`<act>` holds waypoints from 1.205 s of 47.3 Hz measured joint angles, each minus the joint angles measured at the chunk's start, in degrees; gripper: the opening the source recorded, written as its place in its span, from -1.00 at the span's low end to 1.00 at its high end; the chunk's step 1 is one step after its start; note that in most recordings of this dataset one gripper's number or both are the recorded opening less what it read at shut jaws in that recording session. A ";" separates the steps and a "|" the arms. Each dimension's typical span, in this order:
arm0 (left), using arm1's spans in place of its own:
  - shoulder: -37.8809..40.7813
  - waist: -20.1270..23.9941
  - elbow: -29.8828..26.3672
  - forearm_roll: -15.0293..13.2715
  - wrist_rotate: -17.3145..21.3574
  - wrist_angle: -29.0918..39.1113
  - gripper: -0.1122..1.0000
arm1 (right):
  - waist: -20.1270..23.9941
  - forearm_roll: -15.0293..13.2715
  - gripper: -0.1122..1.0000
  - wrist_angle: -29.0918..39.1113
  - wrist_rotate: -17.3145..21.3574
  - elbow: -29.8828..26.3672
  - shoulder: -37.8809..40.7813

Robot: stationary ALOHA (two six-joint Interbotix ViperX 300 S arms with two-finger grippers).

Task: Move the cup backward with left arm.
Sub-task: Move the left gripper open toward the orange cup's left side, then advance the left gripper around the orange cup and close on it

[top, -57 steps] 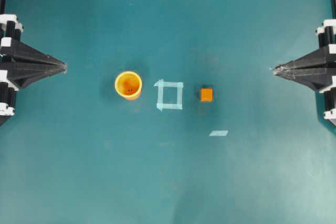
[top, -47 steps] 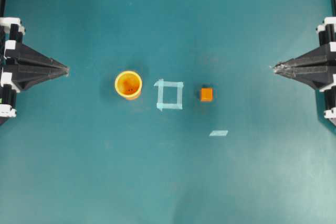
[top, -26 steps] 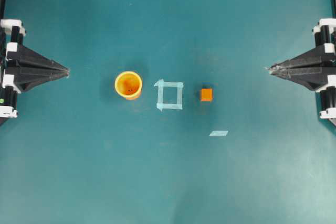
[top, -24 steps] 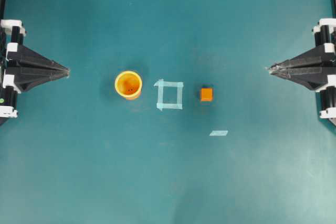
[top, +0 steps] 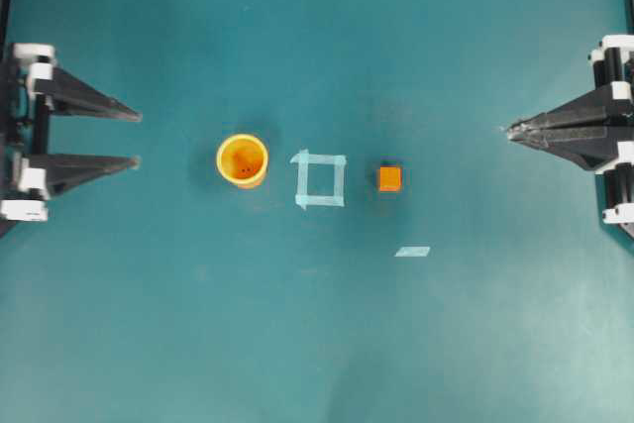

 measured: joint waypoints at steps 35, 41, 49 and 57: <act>30.85 3.08 -3.16 0.44 1.23 -13.18 0.63 | 0.00 0.00 -0.80 0.00 0.09 -0.79 -0.18; 32.61 4.13 -2.20 0.44 1.32 -15.03 0.63 | 0.00 0.00 -0.80 0.09 0.09 -0.79 -0.26; 34.37 4.13 -0.70 0.44 0.44 -15.29 0.63 | 0.00 0.00 -0.80 0.00 0.09 -0.79 -0.18; 35.86 4.04 -0.53 0.44 0.35 -15.29 0.63 | 0.00 0.00 -0.80 0.09 0.26 -0.79 -0.26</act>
